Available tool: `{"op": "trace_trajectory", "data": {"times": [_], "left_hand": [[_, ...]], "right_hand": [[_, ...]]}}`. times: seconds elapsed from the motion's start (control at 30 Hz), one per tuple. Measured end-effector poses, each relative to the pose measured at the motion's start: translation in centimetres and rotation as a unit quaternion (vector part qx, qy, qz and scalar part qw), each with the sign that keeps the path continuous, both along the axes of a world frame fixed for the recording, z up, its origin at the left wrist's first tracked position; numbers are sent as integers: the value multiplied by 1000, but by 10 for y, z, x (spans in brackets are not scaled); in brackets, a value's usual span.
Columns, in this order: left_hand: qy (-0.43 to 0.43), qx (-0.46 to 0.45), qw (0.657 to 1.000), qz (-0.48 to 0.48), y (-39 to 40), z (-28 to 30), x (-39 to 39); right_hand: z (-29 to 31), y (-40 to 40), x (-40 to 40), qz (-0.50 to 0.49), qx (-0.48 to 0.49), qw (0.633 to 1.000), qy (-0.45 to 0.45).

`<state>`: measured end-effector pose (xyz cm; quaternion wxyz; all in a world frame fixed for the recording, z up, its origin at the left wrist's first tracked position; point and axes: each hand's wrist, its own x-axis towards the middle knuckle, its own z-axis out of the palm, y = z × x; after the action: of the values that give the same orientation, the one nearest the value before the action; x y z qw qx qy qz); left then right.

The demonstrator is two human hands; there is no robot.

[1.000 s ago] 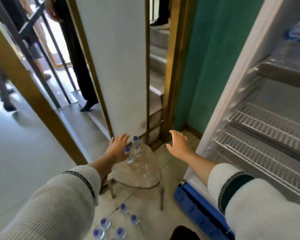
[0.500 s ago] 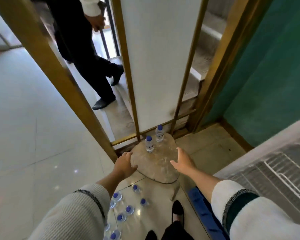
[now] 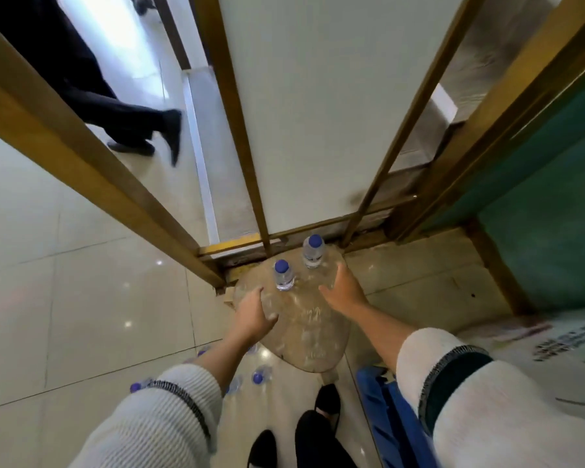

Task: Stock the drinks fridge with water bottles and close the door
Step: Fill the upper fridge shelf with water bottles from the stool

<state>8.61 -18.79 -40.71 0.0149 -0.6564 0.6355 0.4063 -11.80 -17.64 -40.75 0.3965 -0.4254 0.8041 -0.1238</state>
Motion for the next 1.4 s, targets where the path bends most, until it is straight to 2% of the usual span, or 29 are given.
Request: {"op": "trace_trajectory", "data": {"times": [0.13,0.27,0.37,0.57,0.7,0.9,1.0,1.17,1.4], "left_hand": [[66,-33,995,73,-16,-33,-31],[123,-71,974,178,-27,-59,-59],[132,-87,961,228,-33,-74,-67],[144,-116,962,199,-43,-91,-65],[155,-116,957,215,-36,-87,-57],[145,-99,963,202,-16,-53,-35],[135,-88,967,198,-11,-27,-22],[161,-107,968,163,-1,35,-5],[230,-139,963,38,18,126,4]], "right_hand": [[-27,-39,-12,-64,-45,996,-30],[-52,-70,-17,-34,-54,996,-58],[-63,-86,-13,0,-66,996,-51],[-74,-87,-7,-2,-119,992,-45],[-71,-66,-6,1,-139,989,-52],[-49,-15,-12,-50,-135,988,-52],[-27,9,-9,-115,-158,980,-42],[30,48,7,-213,-231,949,-27],[121,103,22,-313,-323,893,-18]]}}
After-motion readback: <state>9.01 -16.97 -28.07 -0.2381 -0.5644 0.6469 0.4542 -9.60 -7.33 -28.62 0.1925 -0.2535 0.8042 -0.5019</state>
